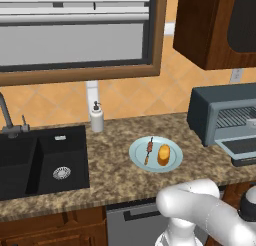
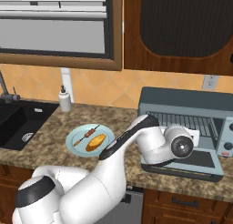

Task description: Pick up the kebab skewer and baguette bread, and place them inside the toaster oven. Close the toaster oven door and start by setting the timer.

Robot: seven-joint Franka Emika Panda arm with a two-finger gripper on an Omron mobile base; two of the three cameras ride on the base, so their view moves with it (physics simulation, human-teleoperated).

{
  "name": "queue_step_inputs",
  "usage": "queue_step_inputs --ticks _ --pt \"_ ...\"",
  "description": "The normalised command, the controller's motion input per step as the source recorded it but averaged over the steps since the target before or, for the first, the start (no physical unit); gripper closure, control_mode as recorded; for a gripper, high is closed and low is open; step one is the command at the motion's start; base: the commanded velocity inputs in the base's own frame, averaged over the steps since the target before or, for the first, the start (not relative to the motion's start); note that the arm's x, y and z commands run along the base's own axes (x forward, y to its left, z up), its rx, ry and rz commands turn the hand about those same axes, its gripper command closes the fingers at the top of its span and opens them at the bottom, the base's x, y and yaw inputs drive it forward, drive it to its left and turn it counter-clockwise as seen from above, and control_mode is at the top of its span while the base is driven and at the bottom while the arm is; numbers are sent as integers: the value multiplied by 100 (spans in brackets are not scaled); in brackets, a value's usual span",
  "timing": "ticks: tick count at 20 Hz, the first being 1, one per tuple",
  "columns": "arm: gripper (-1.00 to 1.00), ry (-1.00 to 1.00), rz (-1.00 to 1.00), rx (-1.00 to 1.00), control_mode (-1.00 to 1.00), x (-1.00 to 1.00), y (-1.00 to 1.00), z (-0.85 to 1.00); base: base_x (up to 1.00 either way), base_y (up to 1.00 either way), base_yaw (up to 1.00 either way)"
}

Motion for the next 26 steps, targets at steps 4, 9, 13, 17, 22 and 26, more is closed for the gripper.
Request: queue_step_inputs --ticks 4,9,13,17,22,26 --pt "-100 1 0 0 -100 39 -6 -2 0 0 0" --pt "-100 0 0 0 -100 39 -5 -19 0 0 0" --pt "-100 0 0 0 -100 25 -2 -38 0 0 0" --pt "-100 0 0 0 -100 20 -8 -35 0 0 0" --pt "-100 0 0 0 -100 21 -5 -23 0 0 0" --pt "-100 3 0 0 -100 31 -3 -4 0 0 0"
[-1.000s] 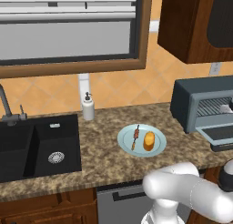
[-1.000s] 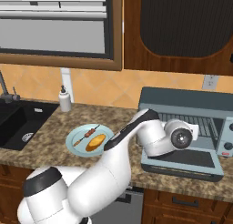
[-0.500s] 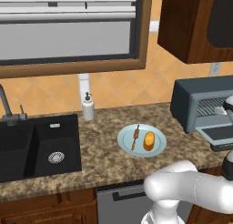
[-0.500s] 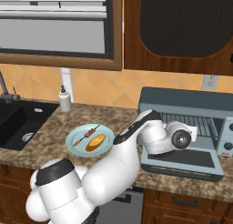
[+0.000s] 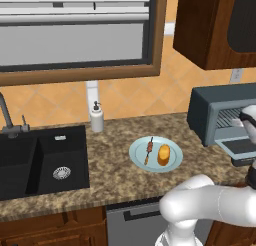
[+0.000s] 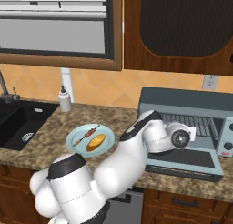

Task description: Pick up the kebab skewer and baguette bread, and place them inside the toaster oven. Close the toaster oven door and start by setting the timer.

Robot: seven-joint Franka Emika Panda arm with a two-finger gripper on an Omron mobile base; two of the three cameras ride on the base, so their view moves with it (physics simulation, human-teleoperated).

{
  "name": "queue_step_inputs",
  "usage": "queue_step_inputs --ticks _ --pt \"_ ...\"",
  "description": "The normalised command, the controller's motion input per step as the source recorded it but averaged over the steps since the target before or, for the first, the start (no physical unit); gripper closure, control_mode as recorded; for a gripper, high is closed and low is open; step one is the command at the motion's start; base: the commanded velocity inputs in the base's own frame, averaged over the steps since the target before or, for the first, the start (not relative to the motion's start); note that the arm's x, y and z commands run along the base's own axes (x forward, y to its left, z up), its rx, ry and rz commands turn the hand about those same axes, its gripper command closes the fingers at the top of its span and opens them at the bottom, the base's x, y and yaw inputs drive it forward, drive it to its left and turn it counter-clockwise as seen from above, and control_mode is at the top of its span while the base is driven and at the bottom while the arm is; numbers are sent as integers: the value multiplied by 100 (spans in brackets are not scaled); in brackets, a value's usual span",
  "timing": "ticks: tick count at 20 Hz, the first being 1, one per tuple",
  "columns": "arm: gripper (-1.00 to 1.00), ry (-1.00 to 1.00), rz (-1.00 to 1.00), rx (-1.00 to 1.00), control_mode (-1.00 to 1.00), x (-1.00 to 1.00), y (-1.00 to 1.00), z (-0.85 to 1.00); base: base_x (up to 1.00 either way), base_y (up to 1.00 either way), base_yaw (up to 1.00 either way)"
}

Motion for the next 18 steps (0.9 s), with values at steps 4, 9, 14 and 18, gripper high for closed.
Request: queue_step_inputs --ticks 4,9,14,18 --pt "-100 2 0 0 -100 32 -3 -6 0 0 0" --pt "-100 5 0 0 -100 27 -1 -5 0 0 0" --pt "-100 9 0 0 -100 8 0 -17 0 0 0" --pt "-100 5 0 0 -100 0 0 -22 0 0 0"
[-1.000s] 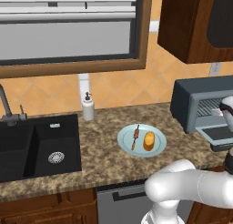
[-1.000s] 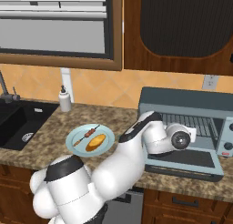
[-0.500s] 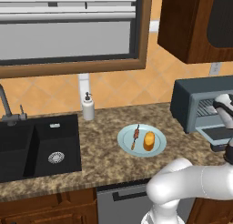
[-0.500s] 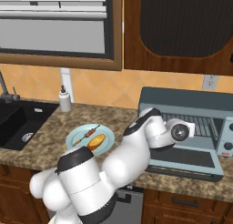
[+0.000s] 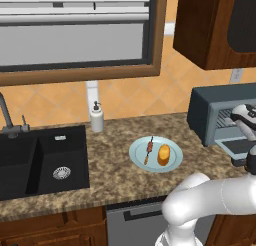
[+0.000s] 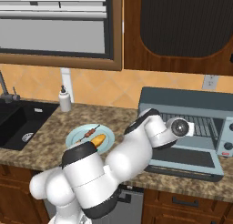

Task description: Pick up the kebab skewer and baguette bread, and place them inside the toaster oven. Close the toaster oven door and start by setting the timer.

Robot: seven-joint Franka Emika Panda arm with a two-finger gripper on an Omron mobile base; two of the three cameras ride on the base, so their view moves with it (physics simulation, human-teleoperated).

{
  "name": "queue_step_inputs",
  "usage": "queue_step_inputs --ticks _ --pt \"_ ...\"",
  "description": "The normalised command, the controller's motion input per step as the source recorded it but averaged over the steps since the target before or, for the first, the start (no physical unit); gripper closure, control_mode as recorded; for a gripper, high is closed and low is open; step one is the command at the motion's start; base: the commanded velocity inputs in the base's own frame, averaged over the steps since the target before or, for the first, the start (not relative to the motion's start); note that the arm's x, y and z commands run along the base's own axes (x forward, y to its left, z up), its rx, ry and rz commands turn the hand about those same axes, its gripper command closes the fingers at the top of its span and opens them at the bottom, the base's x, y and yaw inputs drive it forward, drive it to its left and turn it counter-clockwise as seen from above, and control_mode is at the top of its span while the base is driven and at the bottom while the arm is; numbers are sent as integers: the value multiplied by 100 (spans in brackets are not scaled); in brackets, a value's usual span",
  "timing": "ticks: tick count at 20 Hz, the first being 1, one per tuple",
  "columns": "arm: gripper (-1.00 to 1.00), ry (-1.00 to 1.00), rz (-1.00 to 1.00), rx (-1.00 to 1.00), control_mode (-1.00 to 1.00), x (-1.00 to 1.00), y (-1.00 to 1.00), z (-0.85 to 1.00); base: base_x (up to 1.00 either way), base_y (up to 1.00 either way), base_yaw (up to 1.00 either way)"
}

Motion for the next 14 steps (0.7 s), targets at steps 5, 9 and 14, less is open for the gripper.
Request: queue_step_inputs --ticks 5,9,14 --pt "-100 5 0 0 -100 0 0 -19 0 0 0" --pt "-100 6 0 0 -100 0 0 -16 0 0 0" --pt "-100 6 0 0 -100 -12 0 -29 0 0 0"
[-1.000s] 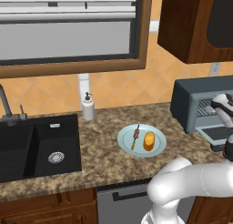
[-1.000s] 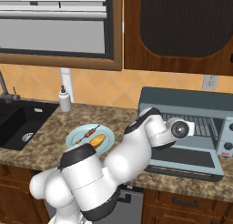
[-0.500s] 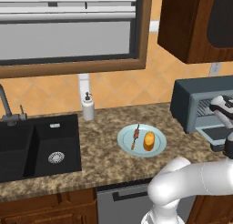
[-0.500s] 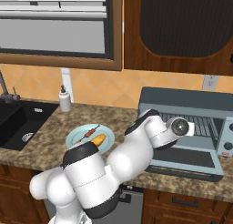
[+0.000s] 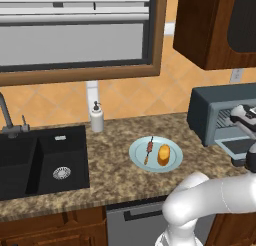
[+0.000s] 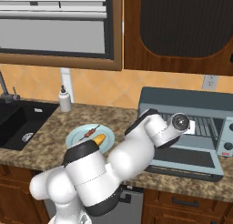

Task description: Pick up the kebab skewer and baguette bread, and place them inside the toaster oven. Close the toaster oven door and start by setting the timer.

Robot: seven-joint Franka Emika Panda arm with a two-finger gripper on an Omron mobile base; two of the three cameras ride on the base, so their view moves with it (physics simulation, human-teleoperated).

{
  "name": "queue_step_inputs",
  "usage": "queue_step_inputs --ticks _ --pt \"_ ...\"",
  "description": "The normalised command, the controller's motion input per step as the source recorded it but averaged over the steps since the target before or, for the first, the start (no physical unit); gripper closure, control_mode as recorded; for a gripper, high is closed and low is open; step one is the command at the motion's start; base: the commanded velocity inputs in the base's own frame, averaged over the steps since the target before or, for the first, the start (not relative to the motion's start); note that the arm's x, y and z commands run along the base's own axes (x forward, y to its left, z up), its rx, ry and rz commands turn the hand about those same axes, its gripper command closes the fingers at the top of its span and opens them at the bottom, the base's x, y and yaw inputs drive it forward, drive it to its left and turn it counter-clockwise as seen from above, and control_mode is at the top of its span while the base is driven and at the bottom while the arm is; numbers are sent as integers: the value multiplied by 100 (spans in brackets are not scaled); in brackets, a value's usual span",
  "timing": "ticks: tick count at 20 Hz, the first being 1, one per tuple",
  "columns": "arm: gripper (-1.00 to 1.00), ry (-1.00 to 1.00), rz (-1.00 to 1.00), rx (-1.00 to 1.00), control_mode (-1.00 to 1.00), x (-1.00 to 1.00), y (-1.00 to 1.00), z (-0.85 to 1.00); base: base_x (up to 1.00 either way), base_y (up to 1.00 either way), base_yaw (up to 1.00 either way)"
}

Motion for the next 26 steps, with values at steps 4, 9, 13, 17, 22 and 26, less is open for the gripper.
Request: queue_step_inputs --ticks 4,9,13,17,22,26 --pt "-100 5 0 2 -100 -47 0 -51 0 0 0" --pt "-100 6 0 2 -100 -60 0 -59 0 0 0" --pt "-100 8 0 1 -100 -75 0 -58 0 0 0" --pt "-100 7 0 0 -100 -69 0 -51 0 0 0" --pt "-100 8 0 0 -100 -61 0 -34 0 0 0" --pt "-100 7 0 0 -100 -57 -1 -11 0 0 0"
